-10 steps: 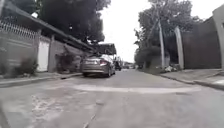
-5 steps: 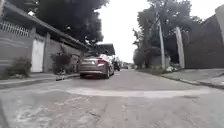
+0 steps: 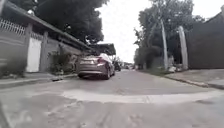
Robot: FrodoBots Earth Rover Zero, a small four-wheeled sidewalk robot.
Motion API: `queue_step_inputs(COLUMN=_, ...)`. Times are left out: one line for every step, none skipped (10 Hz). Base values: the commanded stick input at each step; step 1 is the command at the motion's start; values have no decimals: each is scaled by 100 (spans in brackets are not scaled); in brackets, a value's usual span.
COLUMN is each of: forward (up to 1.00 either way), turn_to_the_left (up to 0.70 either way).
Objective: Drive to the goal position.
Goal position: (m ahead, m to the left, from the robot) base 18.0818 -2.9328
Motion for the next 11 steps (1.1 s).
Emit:
queue_step_inputs(forward=70, turn_to_the_left=0)
queue_step_inputs(forward=70, turn_to_the_left=0)
queue_step_inputs(forward=70, turn_to_the_left=0)
queue_step_inputs(forward=70, turn_to_the_left=0)
queue_step_inputs(forward=70, turn_to_the_left=0)
queue_step_inputs(forward=70, turn_to_the_left=0)
queue_step_inputs(forward=70, turn_to_the_left=0)
queue_step_inputs(forward=70, turn_to_the_left=0)
queue_step_inputs(forward=70, turn_to_the_left=0)
queue_step_inputs(forward=70, turn_to_the_left=0)
queue_step_inputs(forward=70, turn_to_the_left=0)
